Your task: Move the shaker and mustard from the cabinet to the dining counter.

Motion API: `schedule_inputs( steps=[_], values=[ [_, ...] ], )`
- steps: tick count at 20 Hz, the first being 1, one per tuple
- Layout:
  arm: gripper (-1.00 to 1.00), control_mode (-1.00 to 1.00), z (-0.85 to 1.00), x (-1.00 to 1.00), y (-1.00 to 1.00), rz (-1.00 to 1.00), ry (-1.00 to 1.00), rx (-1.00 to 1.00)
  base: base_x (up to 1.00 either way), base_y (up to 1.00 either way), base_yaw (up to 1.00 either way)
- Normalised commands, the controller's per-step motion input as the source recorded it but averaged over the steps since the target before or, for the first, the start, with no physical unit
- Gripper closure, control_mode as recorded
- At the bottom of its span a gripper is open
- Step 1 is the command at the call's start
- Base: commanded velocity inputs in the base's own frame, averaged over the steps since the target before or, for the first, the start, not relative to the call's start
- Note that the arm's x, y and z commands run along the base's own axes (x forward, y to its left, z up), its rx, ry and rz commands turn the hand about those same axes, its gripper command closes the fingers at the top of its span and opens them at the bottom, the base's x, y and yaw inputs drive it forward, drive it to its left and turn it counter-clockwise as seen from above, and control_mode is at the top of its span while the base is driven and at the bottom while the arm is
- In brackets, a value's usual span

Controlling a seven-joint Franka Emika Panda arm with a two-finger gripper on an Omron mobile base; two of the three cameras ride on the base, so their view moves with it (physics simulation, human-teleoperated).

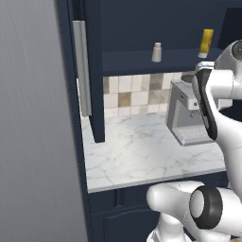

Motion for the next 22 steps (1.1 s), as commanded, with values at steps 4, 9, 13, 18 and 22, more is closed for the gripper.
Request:
schedule_inputs(
  steps=[4,9,13,18,22],
  values=[
    [-1.0,-1.0,0.17,0.26,0.0,0.0,0.0,0.0,0.0,0.0,0.0],
    [-1.0,-1.0,0.16,0.33,-0.06,0.0,0.0,0.0,0.0,0.0,0.0],
    [-1.0,-1.0,0.09,0.35,-0.22,0.0,0.0,0.0,0.0,0.0,0.0],
    [-1.0,-1.0,0.04,0.37,-0.26,0.0,0.0,0.0,0.0,0.0,0.0],
    [-1.0,-1.0,0.01,0.36,-0.06,0.0,0.0,0.0,0.0,0.0,0.0]
  ],
)
